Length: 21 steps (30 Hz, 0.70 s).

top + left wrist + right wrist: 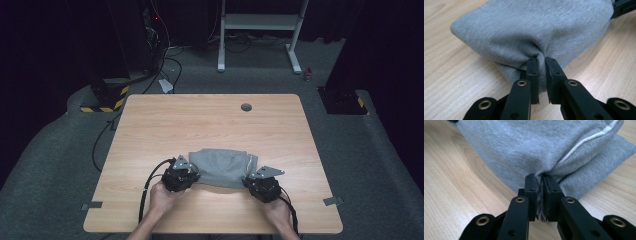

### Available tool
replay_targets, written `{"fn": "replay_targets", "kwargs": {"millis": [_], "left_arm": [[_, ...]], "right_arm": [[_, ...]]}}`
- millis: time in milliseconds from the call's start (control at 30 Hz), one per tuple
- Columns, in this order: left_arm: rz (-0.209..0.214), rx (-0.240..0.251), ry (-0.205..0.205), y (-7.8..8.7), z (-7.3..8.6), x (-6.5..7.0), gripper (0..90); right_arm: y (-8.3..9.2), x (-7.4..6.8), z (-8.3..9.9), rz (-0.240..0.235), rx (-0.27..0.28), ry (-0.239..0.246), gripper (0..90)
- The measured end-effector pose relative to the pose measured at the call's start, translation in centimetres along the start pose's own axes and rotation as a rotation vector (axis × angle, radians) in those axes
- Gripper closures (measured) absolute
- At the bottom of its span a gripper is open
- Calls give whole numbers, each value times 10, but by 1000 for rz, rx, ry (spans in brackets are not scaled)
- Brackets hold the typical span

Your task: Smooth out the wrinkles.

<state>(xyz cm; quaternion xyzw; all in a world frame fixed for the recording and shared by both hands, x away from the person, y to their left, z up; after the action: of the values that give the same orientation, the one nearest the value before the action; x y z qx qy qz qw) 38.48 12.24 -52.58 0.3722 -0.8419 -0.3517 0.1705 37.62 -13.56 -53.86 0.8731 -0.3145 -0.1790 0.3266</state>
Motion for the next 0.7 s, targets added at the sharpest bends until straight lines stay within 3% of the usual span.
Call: {"fn": "replay_targets", "kwargs": {"millis": [100,200,700], "left_arm": [[-7,-6,-9,-3,3,1,817],[-3,-3,12,-6,3,1,817],[-31,-6,43,-22,-3,6,813]], "right_arm": [[-4,1,2,18,-25,23,823],[-5,3,1,28,-25,28,822],[-9,31,-5,79,-18,-22,816]]}}
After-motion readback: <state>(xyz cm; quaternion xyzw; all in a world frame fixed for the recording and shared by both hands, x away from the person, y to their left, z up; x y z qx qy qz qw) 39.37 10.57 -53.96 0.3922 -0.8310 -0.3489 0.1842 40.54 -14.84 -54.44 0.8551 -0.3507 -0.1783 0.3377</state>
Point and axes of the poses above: each handheld gripper's, and its own axes: y roughly backward along the jaws, z roughly out of its underside, x roughly to its right, the point moved 5 cm from there along -y, roughly forward along the jaws, and after that the axes turned 6 degrees about -z, right-handed, at the moved point
